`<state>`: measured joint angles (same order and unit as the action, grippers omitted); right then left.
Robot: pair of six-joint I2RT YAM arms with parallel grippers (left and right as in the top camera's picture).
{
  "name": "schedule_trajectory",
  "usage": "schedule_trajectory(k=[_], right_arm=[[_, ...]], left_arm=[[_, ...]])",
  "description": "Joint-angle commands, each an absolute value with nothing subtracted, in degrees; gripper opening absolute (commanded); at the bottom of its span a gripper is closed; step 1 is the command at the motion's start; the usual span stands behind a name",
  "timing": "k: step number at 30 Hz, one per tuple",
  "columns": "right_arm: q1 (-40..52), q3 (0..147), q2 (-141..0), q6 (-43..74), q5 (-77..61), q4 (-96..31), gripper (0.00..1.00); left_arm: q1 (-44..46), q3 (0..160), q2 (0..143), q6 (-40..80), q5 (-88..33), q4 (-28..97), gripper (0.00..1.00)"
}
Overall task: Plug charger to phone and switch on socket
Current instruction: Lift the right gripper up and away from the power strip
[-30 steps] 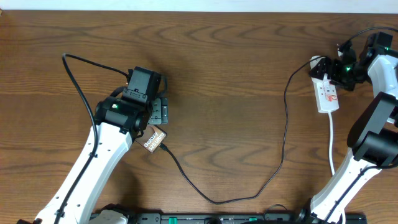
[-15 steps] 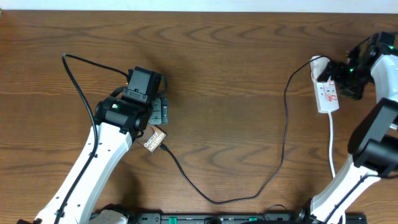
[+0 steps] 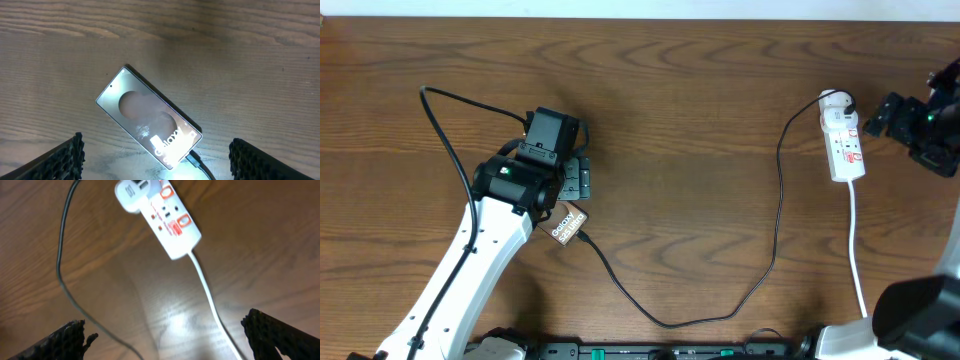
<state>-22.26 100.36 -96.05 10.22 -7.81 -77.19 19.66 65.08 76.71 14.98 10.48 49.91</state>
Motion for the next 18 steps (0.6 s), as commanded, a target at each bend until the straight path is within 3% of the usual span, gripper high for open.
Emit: schedule_trajectory(k=[1, 18], right_arm=[[-21.98, 100.49, -93.43, 11.35, -7.92, -77.43, 0.99], [-21.98, 100.49, -92.99, 11.33, -7.84, -77.41, 0.99]], left_arm=[[19.7, 66.76, 75.96, 14.85, 11.2, 50.06, 0.9], [19.7, 66.76, 75.96, 14.85, 11.2, 50.06, 0.9]])
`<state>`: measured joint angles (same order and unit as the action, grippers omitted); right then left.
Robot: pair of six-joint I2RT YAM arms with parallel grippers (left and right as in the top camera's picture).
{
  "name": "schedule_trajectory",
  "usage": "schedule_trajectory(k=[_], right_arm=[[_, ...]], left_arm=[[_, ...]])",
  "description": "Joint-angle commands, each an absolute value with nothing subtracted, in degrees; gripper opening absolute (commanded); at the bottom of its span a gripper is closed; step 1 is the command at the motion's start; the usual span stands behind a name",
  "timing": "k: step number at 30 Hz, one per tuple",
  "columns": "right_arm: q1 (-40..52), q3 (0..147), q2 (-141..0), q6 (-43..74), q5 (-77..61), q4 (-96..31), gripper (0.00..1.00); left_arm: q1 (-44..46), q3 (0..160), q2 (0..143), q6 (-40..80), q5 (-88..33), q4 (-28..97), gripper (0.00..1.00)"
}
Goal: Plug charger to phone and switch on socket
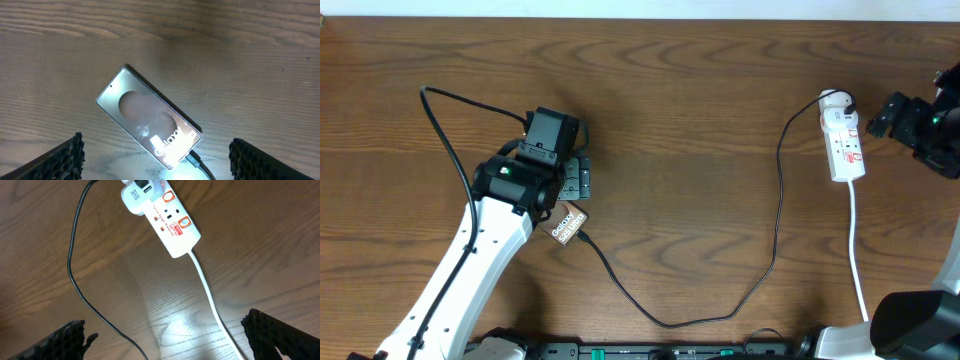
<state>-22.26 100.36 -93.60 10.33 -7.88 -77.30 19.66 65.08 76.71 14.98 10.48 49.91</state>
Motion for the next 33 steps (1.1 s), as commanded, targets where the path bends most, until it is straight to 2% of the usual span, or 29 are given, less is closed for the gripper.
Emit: schedule_trajectory(k=[1, 15, 22, 28, 33], right_arm=[[-21.98, 100.49, -92.99, 11.33, -7.84, -77.41, 0.99], [-21.98, 100.49, -92.99, 11.33, -7.84, -77.41, 0.99], [-21.98, 100.49, -92.99, 11.33, -7.84, -77.41, 0.99], [-21.98, 100.49, -92.99, 11.33, -7.84, -77.41, 0.99], [-21.98, 100.49, -92.99, 11.33, -7.84, -77.41, 0.99]], left_arm=[[19.7, 66.76, 75.96, 14.85, 11.2, 50.06, 0.9], [19.7, 66.76, 75.72, 14.85, 11.18, 50.06, 0.89], [19.7, 65.56, 71.26, 14.0, 11.64, 49.58, 0.89], [19.68, 59.72, 62.52, 13.96, 11.66, 41.17, 0.89], [19.62, 52.12, 54.15, 13.96, 11.62, 27.81, 0.89]])
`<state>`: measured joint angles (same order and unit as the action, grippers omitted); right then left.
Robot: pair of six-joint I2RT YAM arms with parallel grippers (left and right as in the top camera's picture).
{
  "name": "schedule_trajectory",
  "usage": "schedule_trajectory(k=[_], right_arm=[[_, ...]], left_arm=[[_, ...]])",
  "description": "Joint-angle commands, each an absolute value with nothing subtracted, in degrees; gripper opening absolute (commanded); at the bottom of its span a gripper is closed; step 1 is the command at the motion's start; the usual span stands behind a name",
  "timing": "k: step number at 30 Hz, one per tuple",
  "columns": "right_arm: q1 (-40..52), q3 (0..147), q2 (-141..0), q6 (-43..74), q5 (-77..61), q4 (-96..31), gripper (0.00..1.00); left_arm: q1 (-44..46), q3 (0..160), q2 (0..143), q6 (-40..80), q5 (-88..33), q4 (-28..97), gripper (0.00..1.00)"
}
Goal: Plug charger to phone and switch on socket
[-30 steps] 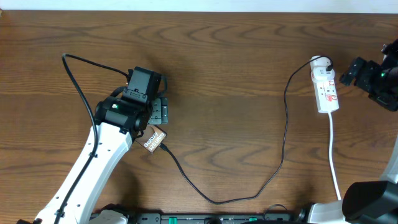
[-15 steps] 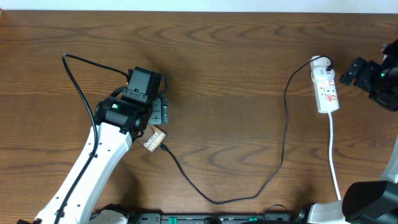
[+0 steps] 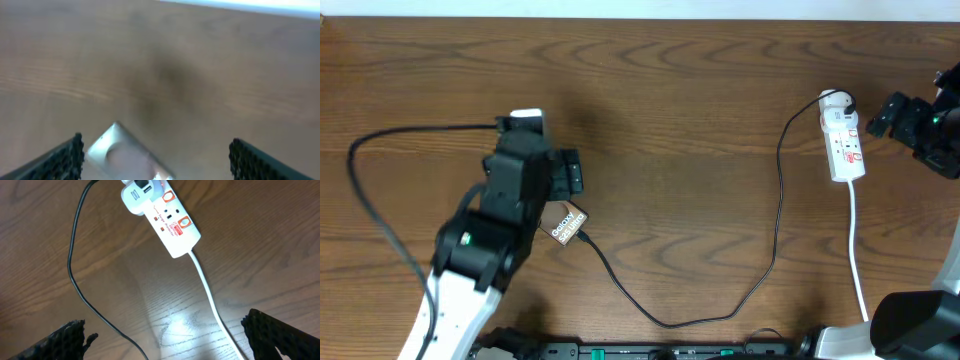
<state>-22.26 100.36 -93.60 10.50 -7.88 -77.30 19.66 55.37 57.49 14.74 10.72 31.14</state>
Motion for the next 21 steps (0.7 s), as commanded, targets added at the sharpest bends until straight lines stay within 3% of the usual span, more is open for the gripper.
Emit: schedule_trajectory(k=[1, 12, 21], right_arm=[[-21.98, 100.49, -92.99, 11.33, -7.84, -77.41, 0.99], [-21.98, 100.49, -92.99, 11.33, -7.84, -77.41, 0.99], [-21.98, 100.49, -92.99, 11.33, -7.84, -77.41, 0.99]], left_arm=[[19.46, 50.19, 52.34, 13.96, 11.6, 24.88, 0.89], [10.17, 28.88, 33.61, 4.29, -5.23, -2.33, 0.9], [3.73, 15.4, 19.42, 4.34, -6.87, -11.29, 0.9]])
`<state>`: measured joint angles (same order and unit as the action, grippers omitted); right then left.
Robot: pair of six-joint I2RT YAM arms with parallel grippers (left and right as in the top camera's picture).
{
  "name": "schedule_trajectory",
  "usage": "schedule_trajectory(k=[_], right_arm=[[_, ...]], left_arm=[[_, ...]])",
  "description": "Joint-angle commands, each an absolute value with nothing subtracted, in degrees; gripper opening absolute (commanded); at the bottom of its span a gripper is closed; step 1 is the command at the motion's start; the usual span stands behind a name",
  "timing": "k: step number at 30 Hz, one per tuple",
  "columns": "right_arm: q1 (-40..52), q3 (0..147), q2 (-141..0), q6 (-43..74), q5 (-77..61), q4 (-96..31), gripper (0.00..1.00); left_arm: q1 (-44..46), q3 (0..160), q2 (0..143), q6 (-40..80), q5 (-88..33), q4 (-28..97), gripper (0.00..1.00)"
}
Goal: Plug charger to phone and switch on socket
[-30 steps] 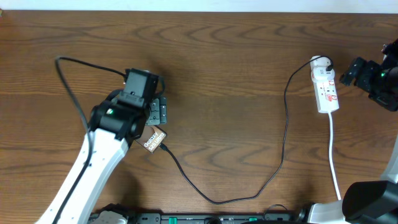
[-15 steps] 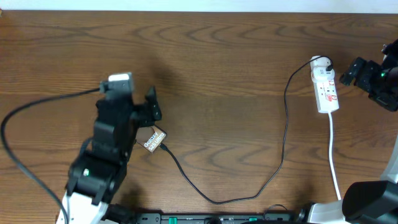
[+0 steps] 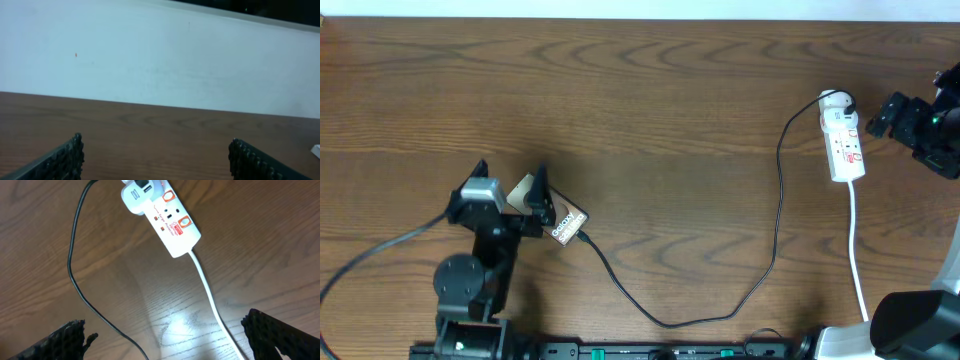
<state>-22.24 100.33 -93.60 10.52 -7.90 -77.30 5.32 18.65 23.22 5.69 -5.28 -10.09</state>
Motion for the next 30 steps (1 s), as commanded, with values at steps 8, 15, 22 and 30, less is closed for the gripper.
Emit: schedule_trajectory(k=[8, 15, 22, 30], right_arm=[[-21.98, 100.49, -92.99, 11.33, -7.84, -77.38, 0.99], [-21.98, 100.49, -92.99, 11.33, -7.84, -77.38, 0.99], [-21.98, 100.49, -92.99, 11.33, -7.84, -77.38, 0.99], [-21.98, 100.49, -92.99, 11.33, -7.84, -77.38, 0.99]], left_arm=[[-1.85, 5.34, 9.45, 8.43, -6.92, -14.76, 0.9], [-5.65, 0.23, 5.04, 11.94, -6.87, -13.15, 0.9], [-6.63, 0.23, 2.13, 11.62, -6.9, -4.99, 0.89], [-6.68, 0.23, 0.08, 7.62, -8.62, 3.44, 0.9]])
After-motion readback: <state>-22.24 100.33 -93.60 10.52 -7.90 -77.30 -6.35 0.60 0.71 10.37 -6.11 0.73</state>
